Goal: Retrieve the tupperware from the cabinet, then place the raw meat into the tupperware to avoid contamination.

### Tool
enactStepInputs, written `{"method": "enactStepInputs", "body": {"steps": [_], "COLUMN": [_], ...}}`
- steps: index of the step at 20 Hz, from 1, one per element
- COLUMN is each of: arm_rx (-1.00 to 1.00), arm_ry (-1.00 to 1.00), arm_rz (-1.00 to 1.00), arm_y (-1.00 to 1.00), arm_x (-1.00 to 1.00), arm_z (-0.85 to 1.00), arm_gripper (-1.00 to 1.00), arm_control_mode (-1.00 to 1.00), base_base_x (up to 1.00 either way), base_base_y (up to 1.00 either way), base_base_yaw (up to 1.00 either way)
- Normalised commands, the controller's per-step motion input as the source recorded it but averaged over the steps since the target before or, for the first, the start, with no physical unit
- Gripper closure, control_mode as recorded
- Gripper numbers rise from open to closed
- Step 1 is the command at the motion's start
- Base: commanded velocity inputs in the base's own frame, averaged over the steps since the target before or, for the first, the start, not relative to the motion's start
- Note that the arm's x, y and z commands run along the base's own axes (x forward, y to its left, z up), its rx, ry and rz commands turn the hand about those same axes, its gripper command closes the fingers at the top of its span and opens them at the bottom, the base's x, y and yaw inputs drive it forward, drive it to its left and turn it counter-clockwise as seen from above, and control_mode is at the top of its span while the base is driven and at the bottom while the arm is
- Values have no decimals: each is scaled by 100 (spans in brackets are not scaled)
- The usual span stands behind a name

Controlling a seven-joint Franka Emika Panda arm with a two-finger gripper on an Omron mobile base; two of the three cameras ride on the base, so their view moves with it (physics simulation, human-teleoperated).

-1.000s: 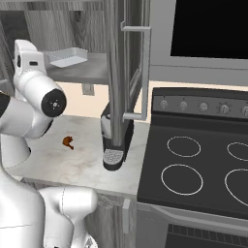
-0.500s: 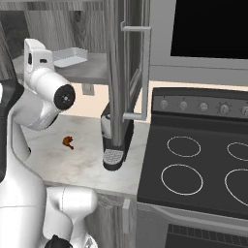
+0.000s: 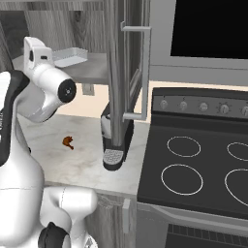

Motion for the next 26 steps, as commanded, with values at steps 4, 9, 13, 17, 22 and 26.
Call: {"method": "enactStepInputs", "body": {"steps": [4,9,13,17,22,26], "arm_rx": [-1,-2,-3,-4,-3,-3], "arm_ry": [0,0,0,0,-3,-7], "arm_rz": [8,8,9,12,14,15], "arm_y": [28,27,26,34,37,50], "arm_x": [14,4,-11,-36,-58,-55], "arm_z": [-2,-1,0,0,0,-2], "arm_gripper": [-100,-100,-100,-100,-100,-100], "arm_control_mode": [-100,-100,-100,-100,-100,-100], "base_base_x": [0,0,0,0,0,0], "base_base_y": [0,0,0,0,0,0], "base_base_yaw": [0,0,0,0,0,0]}}
